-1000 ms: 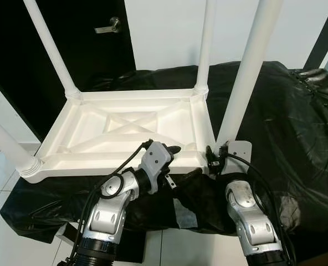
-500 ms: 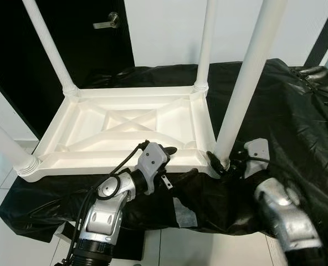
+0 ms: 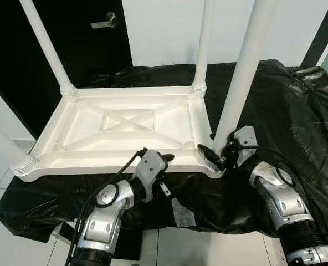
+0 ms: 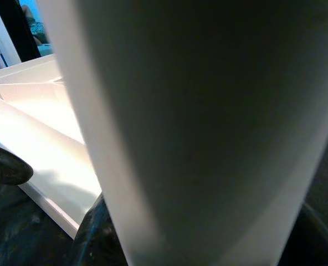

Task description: Building children table

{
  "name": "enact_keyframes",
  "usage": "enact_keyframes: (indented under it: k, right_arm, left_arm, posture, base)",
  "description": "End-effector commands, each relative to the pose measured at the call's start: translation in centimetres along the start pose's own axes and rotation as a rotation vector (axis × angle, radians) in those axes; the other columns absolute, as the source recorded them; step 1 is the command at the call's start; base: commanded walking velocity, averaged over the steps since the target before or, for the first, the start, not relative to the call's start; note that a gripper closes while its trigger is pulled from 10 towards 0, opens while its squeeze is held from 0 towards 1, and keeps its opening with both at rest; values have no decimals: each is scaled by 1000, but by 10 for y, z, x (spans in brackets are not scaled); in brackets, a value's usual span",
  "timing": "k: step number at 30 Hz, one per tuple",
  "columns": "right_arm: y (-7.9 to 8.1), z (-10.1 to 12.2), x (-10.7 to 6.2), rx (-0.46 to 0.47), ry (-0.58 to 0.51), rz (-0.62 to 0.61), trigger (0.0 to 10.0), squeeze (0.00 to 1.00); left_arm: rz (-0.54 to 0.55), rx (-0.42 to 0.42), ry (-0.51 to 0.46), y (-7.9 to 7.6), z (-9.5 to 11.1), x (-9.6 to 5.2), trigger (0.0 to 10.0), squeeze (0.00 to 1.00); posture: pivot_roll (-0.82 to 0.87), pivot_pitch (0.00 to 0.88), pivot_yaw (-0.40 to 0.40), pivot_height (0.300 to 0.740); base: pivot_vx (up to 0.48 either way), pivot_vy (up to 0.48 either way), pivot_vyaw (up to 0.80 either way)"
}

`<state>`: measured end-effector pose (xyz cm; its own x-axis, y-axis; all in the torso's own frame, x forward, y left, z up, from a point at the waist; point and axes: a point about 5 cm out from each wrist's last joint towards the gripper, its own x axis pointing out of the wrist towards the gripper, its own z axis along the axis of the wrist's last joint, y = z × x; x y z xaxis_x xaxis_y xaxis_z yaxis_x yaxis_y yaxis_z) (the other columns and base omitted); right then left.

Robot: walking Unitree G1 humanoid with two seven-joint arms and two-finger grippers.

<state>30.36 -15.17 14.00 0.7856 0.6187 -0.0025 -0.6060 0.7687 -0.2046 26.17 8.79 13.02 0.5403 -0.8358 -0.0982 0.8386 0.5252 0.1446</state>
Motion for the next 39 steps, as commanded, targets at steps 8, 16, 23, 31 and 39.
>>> enact_keyframes:
  k: [8,16,23,31,39]
  right_arm:
    - [-3,-17,-9,35,92,-143,0,0]
    - [14,-26,-9,102,148,-549,10000,0]
    - [39,-24,7,155,156,-721,10000,0]
    - [43,-17,7,169,108,-710,10000,0]
    - [39,-4,1,184,7,-667,10000,1000]
  left_arm:
    - [116,11,-9,5,3,-2,10000,0]
    - [92,5,-38,4,10,3,10000,0]
    - [69,7,-42,3,12,6,10000,0]
    - [64,4,-45,1,12,7,10000,0]
    - [71,0,-46,0,11,6,10000,0]
  posture:
    - [-24,0,0,740]
    - [-43,0,16,740]
    - [-45,0,21,740]
    - [-44,0,14,740]
    - [-35,0,1,740]
  base:
    - [0,0,0]
    - [0,0,0]
    - [0,0,0]
    - [0,0,0]
    - [0,0,0]
